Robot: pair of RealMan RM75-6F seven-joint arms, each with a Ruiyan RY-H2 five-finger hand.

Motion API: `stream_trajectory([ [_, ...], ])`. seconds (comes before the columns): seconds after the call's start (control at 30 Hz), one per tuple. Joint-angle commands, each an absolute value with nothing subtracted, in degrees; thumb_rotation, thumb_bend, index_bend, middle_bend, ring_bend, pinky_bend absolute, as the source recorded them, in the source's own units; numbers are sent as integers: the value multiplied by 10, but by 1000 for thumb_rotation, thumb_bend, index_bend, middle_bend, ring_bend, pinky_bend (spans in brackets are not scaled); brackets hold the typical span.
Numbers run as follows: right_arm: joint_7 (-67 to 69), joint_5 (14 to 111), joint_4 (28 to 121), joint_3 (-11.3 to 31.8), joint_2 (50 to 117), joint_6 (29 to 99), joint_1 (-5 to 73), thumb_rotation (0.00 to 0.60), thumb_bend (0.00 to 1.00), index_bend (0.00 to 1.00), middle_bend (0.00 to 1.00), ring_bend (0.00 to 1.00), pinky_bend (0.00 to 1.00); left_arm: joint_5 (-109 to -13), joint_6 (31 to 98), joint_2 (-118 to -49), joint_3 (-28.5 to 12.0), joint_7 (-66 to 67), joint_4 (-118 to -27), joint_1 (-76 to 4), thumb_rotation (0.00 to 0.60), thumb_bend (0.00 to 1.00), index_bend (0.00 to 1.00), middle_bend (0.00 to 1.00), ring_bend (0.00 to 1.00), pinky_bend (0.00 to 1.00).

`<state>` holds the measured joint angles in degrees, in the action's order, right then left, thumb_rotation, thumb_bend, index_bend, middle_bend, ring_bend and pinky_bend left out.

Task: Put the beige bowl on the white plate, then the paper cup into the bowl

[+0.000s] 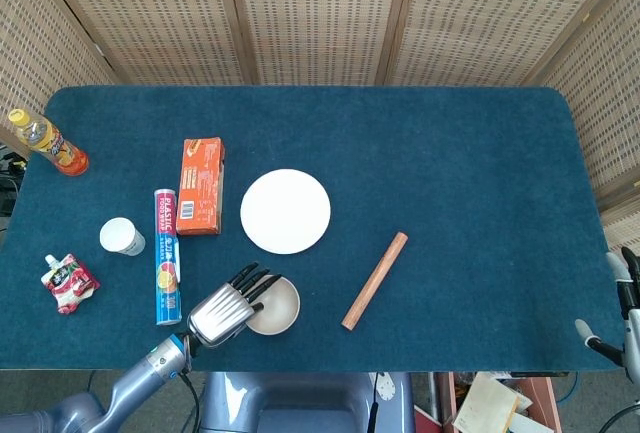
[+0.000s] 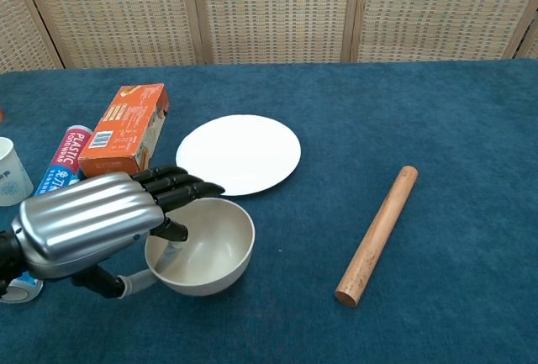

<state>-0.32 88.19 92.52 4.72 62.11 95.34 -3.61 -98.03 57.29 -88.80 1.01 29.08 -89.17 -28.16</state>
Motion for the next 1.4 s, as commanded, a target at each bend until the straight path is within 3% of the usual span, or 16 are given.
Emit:
stream_trajectory([
  [0.03,-2,882,925,47,621,954,-36,600,169,0,0,0,0,-975,578,-879,4,287,-899,-285,600,407,618,0,0,0],
  [0.37,6,881,923,48,619,952,-36,600,169,0,0,0,0,-926,594,-812,-57,288,-939,-303,600,408,622,0,0,0],
  [0.6,26,876,917,48,615,947,-35,600,169,0,0,0,0,-846,563,-791,-106,303,-934,-329,600,408,623,0,0,0],
  [0.83,43,873,910,48,614,939,-33,600,169,0,0,0,0,-771,532,-824,-134,341,-896,-367,600,408,623,0,0,0],
  [1.4,79,860,895,50,611,926,-30,600,169,0,0,0,0,-608,503,-935,-158,446,-788,-452,600,409,623,0,0,0],
])
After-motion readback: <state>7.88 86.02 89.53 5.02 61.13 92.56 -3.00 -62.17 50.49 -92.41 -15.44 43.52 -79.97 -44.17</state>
